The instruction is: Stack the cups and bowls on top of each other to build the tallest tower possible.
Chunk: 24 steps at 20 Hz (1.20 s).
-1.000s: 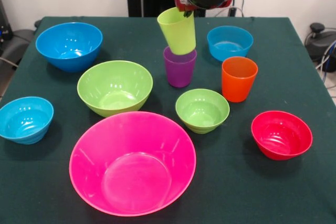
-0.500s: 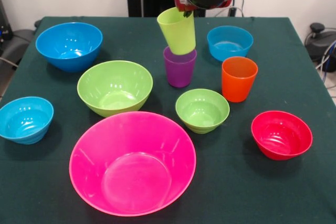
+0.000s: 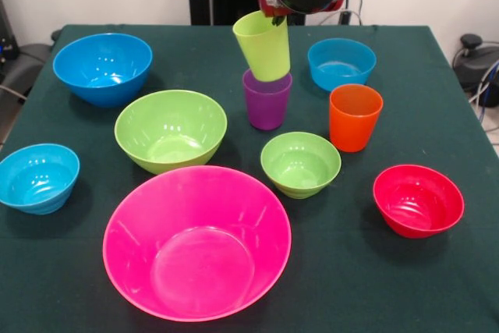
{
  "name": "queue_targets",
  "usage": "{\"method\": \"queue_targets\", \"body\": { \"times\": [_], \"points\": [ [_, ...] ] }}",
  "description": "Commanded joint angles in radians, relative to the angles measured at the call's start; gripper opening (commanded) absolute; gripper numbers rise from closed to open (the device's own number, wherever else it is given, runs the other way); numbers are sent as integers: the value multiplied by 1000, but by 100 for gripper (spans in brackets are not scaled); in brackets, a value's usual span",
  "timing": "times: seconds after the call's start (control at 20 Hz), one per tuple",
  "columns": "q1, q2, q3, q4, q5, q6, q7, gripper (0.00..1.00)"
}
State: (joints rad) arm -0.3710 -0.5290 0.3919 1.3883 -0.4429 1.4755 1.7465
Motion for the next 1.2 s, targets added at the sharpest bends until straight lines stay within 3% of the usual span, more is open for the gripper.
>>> {"method": "queue_targets", "body": {
  "times": [0.05, 1.2],
  "points": [
    [-15, 14, 34, 47, -91, -101, -174, 0],
    [1, 17, 36, 40, -101, -103, -172, 0]
  ]
}}
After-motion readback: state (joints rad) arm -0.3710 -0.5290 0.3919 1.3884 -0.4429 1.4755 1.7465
